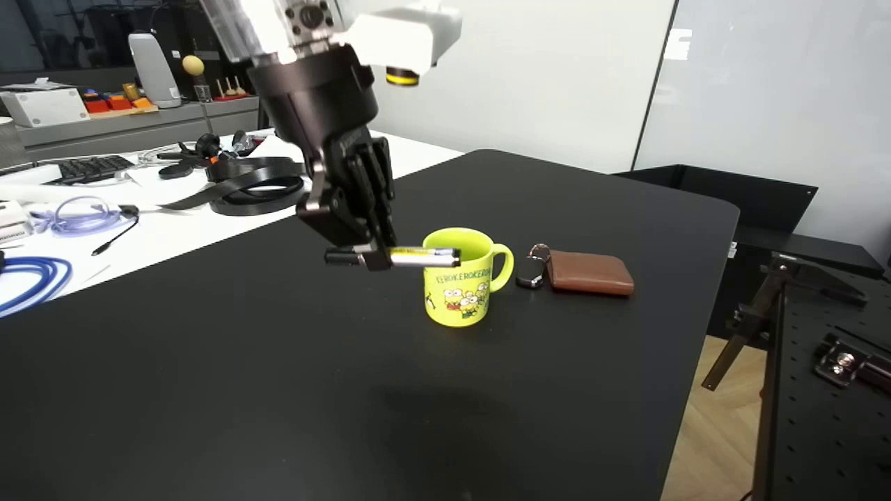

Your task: Pick up the marker and put it in the cup

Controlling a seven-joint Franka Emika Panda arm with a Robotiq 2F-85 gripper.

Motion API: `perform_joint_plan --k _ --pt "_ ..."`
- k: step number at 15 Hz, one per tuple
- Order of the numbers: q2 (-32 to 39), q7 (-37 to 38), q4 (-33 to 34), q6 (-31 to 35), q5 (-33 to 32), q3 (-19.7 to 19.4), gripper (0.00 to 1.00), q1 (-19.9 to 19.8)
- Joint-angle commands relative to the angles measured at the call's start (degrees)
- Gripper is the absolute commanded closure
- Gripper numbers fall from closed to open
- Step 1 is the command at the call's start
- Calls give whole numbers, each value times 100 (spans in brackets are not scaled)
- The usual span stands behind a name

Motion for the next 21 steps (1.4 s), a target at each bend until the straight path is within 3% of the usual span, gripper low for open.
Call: perform_joint_plan --k 1,8,9,12,13,21 --pt "-658 595 -79 -680 427 33 95 -143" --pt "-919 167 38 -1741 2187 -78 95 -766" --pt "-926 280 7 -1526 1764 -34 79 -669" --pt "-893 152 6 -1628 2067 -60 79 -792" --pt "-888 152 6 -1629 2073 -59 95 -788" --pt "-395 865 353 -1965 1680 -413 95 -998"
